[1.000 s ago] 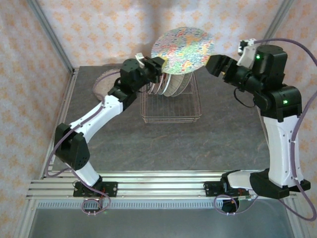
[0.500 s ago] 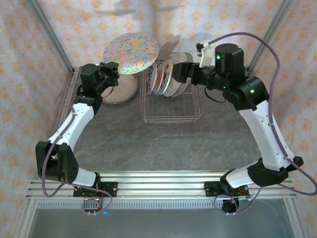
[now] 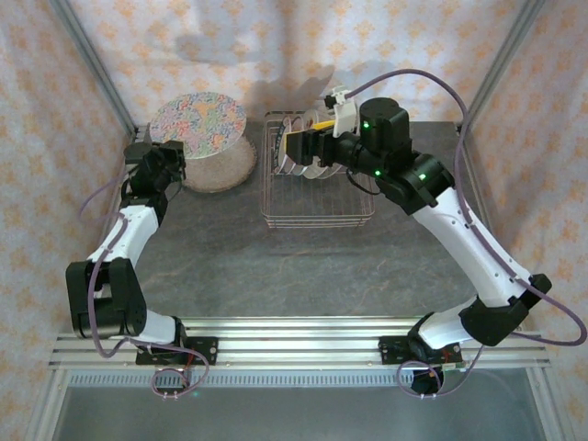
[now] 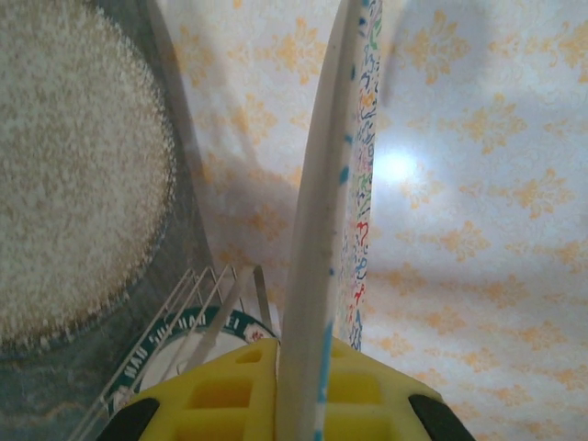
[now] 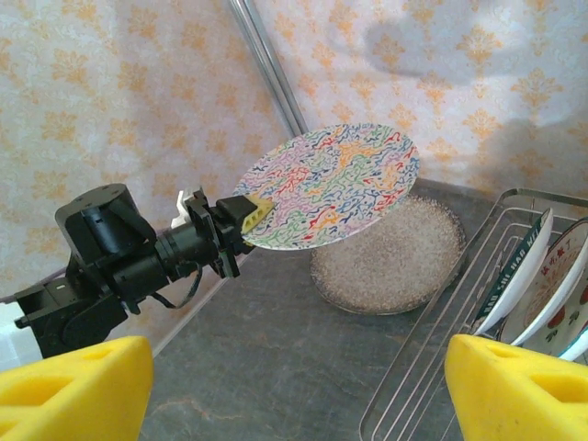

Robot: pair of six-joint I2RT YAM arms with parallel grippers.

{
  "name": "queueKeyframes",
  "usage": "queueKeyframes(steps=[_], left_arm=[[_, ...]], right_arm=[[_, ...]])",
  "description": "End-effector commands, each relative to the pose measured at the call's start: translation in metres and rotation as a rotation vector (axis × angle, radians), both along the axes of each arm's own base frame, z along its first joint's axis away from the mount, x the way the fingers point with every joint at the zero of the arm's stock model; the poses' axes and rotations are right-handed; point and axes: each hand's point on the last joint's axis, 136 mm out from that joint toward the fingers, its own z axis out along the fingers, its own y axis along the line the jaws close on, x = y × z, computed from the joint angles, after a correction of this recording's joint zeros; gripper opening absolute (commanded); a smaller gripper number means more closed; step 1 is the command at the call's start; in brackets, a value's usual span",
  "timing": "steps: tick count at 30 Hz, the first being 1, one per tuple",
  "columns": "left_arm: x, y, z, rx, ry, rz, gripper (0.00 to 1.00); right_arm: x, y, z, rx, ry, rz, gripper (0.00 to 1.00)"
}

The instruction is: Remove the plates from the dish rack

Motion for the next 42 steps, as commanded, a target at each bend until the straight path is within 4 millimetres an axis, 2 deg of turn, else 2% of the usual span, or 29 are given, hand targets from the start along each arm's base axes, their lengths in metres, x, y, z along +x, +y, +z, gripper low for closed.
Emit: queueKeyframes(steps=[1,11,23,29,32,34,42], left_arm=[[0.013,0.011,0.018,0.096,-0.126,0.015,0.0],[0.042,0.013,-0.035,0.136,-0.08,-0.02,0.0],[0.064,0.012,-0.091,0.119,-0.019,-0.053,0.0],[0.07,0.013,-0.106,0.119,0.008,-0.061,0.0],[0.073,0.012,-0.106,0.116,0.006,-0.067,0.0],[0.074,0.013,-0.122,0.111,0.037,-0.067,0.0],[0.077,0.012,-0.133,0.106,0.06,-0.075,0.0]], right_arm=[[-0.004,-0.005,0.035,0.063,-0.113,-0.014,0.82],[-0.001,-0.005,0.029,0.058,-0.105,-0.026,0.83],[0.003,-0.004,0.02,0.04,-0.073,-0.039,0.83],[0.006,-0.002,0.017,0.039,-0.06,-0.04,0.83],[0.006,-0.002,0.016,0.038,-0.055,-0.039,0.83],[0.007,-0.001,0.016,0.039,-0.053,-0.041,0.83],[0.008,-0.001,0.016,0.036,-0.048,-0.043,0.83]])
